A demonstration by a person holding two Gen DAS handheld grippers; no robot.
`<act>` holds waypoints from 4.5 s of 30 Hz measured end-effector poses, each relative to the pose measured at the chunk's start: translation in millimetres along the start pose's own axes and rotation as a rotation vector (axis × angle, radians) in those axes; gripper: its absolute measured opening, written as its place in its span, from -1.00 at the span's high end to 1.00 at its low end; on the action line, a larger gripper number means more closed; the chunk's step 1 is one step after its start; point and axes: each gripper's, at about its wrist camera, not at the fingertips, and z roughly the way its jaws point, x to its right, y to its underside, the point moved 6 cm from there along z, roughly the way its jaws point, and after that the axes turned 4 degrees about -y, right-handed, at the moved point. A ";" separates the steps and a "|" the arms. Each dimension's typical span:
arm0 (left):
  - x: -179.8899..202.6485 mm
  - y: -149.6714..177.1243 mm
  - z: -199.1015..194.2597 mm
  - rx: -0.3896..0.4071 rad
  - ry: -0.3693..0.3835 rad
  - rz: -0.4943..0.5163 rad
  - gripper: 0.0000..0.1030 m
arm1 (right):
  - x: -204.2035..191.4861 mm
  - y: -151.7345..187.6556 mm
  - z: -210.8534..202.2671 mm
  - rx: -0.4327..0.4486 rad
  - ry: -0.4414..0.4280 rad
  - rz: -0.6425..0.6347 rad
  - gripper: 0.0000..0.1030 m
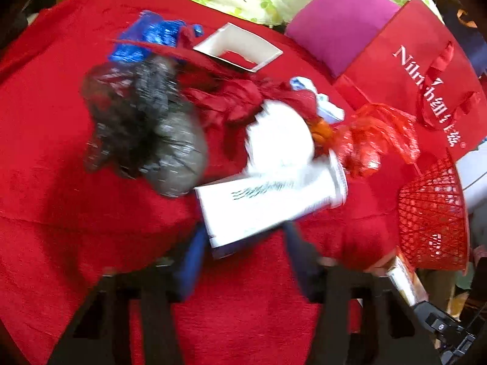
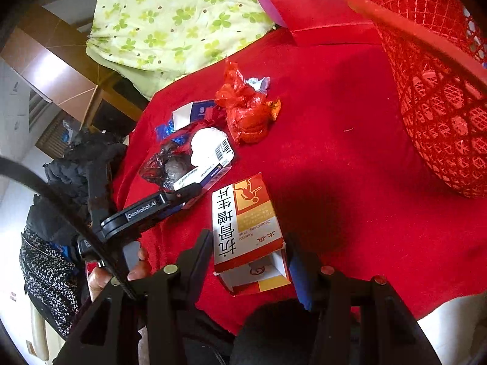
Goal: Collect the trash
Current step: 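Carry both boxes over the red mesh basket and open both tools to drop them, then grasp the black plastic bag with the left tool while the right tool grasps the red bag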
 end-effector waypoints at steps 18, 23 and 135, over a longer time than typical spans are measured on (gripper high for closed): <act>42.1 17.2 -27.4 0.070 -0.037 0.161 0.69 | -12.5 -4.7 -41.2 0.088 -0.004 -0.068 0.00; 47.6 25.8 -2.2 -0.003 -0.033 0.239 0.15 | -5.0 -3.6 -38.6 0.079 0.005 -0.048 0.00; 13.3 17.7 -147.9 0.274 -0.272 0.070 0.39 | -66.6 -58.9 -43.5 0.235 -0.080 -0.264 0.10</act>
